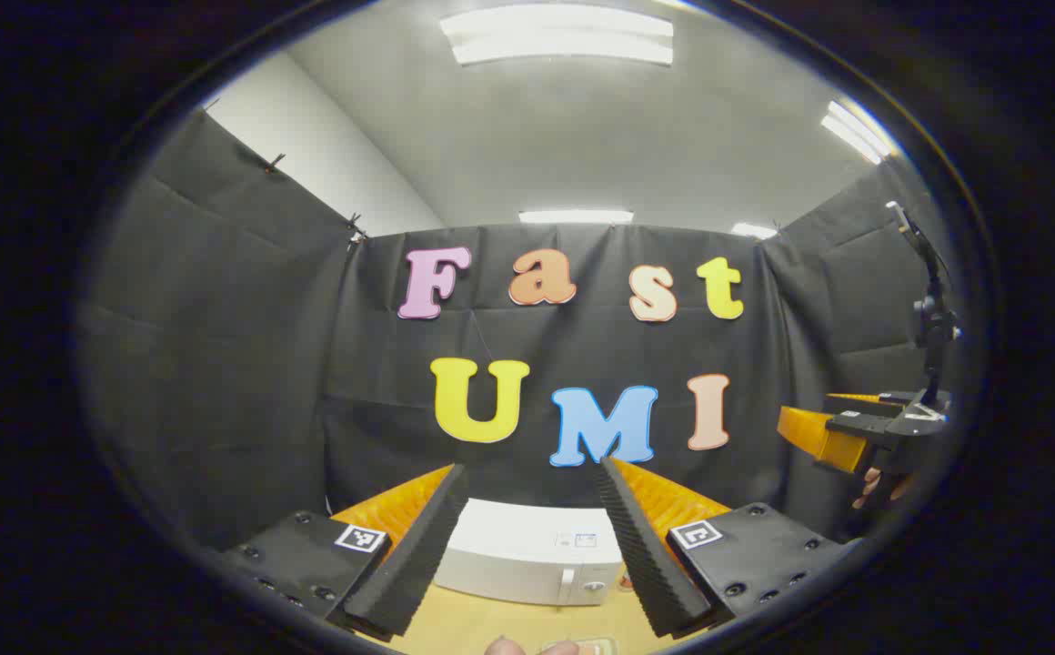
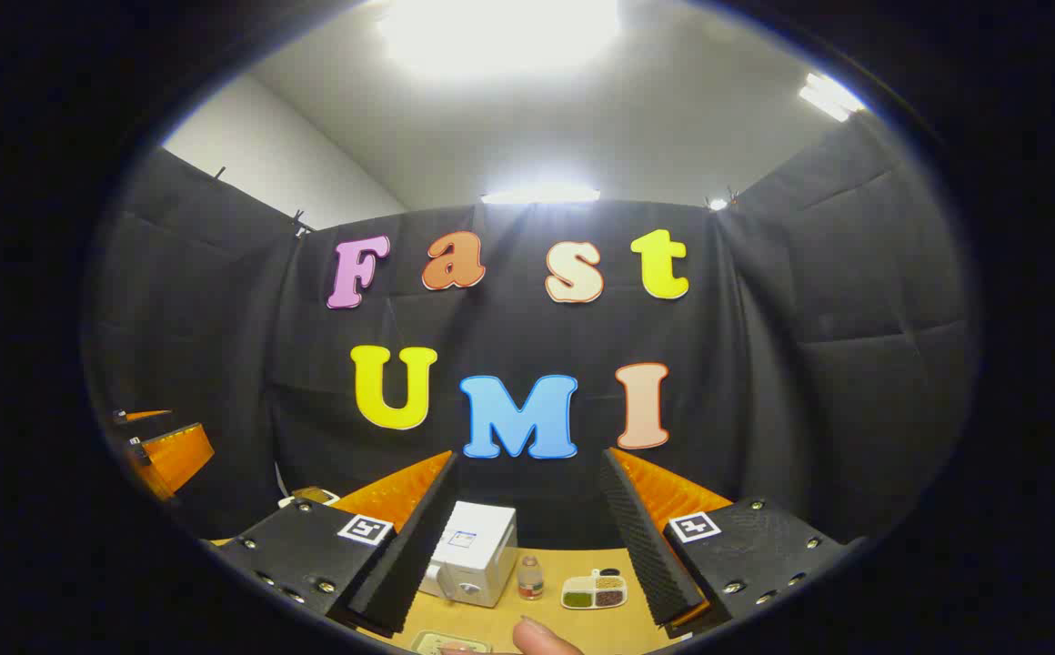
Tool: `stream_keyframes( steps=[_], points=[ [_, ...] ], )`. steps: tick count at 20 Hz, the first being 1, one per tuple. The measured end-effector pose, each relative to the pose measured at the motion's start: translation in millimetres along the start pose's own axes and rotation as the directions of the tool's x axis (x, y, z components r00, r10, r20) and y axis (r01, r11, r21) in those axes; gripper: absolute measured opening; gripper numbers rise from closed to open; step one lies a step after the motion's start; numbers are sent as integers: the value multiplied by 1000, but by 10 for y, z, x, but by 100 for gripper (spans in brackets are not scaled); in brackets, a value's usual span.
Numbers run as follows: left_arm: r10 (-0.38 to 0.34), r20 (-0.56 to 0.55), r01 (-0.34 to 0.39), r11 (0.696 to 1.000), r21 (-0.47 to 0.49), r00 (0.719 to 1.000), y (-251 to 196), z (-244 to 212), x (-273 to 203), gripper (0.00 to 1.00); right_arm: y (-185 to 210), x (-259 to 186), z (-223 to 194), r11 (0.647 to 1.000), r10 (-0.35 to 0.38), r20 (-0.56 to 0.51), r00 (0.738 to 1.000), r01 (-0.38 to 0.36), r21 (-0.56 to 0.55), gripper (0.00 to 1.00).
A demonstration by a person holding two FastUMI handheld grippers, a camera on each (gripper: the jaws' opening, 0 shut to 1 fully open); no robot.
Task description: Open the microwave oven with the left hand, put the food in, and close the microwave oven.
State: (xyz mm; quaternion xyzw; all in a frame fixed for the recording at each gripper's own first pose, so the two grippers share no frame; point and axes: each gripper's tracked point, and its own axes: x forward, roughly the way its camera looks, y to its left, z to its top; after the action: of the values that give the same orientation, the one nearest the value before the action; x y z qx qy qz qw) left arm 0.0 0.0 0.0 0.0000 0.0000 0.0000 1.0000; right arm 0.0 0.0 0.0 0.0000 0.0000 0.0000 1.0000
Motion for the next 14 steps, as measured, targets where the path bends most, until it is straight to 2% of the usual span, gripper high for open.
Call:
stream_keyframes(
  steps=[8,14],
  points=[
    [-111,-1,111,994,23,994,-26,-99,199,98,-22,-154,-117,994,-110,-51,993,111,15,95],
    [-145,-19,145,989,3,989,-21,-190,209,98,5,-257,-130,992,-129,-64,990,130,7,95]
  ],
)
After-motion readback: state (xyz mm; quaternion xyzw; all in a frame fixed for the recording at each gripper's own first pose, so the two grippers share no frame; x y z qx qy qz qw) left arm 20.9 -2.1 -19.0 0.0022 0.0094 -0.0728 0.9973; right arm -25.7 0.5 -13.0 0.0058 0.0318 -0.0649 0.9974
